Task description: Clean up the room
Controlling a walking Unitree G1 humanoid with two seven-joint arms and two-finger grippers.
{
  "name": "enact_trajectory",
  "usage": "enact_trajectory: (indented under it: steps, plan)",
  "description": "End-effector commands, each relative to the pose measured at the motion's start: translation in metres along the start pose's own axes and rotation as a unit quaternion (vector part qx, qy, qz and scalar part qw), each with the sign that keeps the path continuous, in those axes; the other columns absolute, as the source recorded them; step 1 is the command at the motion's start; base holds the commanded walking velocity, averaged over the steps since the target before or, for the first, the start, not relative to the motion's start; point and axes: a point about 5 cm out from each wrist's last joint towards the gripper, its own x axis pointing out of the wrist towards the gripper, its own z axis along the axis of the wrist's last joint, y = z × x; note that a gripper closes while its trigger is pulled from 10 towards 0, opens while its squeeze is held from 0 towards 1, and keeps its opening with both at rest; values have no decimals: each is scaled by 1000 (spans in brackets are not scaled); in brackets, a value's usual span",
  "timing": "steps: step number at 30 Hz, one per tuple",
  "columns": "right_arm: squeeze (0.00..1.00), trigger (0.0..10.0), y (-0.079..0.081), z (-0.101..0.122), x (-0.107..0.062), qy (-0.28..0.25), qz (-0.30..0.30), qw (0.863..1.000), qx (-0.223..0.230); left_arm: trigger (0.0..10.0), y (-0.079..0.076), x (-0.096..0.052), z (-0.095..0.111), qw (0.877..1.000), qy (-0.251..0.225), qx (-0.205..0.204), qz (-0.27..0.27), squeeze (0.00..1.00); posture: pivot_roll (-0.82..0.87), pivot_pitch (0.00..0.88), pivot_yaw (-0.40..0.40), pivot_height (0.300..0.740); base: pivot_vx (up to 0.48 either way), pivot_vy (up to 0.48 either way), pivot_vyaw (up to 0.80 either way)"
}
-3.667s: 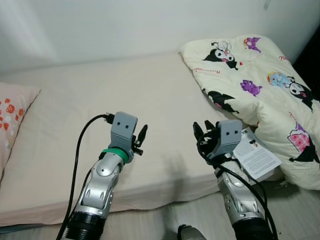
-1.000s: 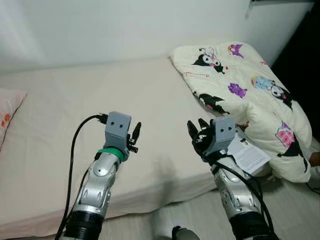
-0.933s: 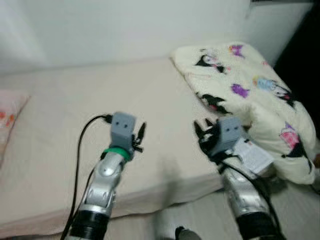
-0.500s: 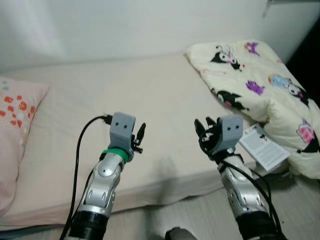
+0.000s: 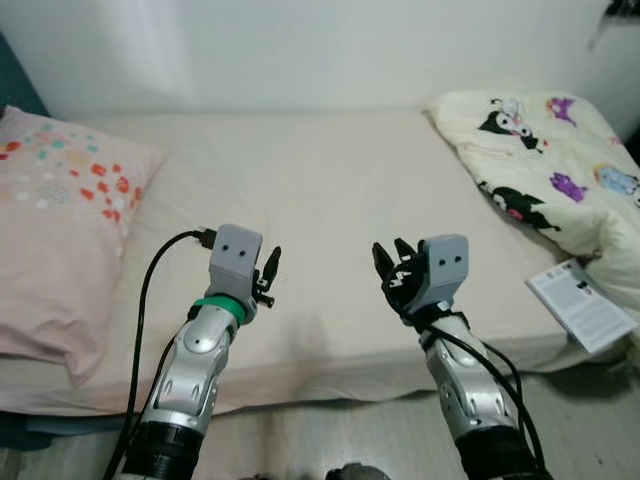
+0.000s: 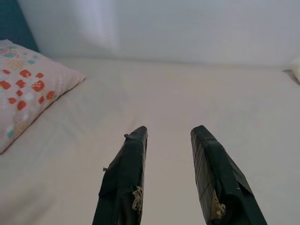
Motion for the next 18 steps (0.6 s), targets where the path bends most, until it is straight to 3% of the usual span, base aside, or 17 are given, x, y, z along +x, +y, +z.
enact_trajectory:
  steps: [1, 18]
  plan:
    - [0, 10000, -3, -3, -3, 7, -6, 1000, -1, 10000, -4, -2, -2, 1000, 0, 4, -9, 0, -139, 25, 9, 740, 0, -311, 0]
    - [0, 10000, -2, -4, -3, 7, -9, 1000, 1, 10000, -4, -1, -1, 1000, -3, 9, -12, 0, -139, 26, 14, 740, 0, -455, 0]
